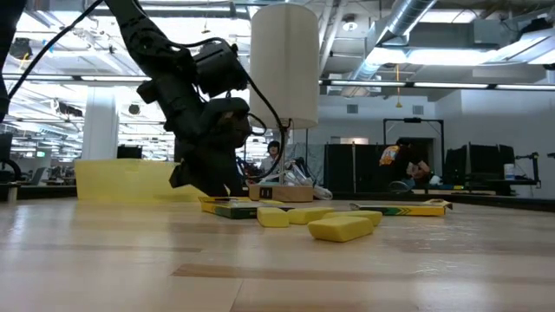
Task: Pick & Place School Supplies
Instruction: Put the crayon box into the yellow bin
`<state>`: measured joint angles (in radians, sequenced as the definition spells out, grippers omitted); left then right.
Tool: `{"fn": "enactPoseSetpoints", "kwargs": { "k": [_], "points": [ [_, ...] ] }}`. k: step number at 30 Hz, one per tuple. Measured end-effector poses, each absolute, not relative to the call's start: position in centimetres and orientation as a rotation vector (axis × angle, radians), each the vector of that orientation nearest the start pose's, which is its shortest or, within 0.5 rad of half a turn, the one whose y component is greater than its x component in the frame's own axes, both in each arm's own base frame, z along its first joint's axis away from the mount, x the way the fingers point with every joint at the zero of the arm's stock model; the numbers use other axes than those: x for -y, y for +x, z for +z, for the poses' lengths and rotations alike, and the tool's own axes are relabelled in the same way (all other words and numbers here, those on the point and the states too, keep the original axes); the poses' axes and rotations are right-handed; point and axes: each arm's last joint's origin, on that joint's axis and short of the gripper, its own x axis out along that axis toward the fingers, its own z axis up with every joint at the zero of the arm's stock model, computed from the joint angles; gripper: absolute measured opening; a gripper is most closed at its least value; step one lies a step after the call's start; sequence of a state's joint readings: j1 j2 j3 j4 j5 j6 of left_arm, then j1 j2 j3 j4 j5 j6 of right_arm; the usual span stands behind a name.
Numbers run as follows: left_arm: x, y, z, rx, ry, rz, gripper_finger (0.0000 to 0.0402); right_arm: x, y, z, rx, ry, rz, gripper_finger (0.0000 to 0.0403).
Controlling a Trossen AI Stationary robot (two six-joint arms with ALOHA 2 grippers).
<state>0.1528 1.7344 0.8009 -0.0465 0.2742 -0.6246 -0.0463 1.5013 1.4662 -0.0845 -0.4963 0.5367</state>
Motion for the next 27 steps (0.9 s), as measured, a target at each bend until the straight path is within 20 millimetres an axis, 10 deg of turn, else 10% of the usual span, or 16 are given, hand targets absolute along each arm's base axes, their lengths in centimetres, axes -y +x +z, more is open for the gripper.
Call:
{"fn": "enactPoseSetpoints", "kwargs": {
  "k": [17, 27],
  "points": [
    [-3.9, 30.9, 11.6, -0.999, -0.810, 0.178, 0.0011, 0.6, 34.1, 40.7, -0.237, 0.539, 0.421, 0.0102],
    [-3.9, 32.0, 14.5, -0.790, -0.862, 0.070, 0.0001, 0.7, 34.1, 41.2, -0.183, 0.524, 0.434, 0.0102]
  ]
}}
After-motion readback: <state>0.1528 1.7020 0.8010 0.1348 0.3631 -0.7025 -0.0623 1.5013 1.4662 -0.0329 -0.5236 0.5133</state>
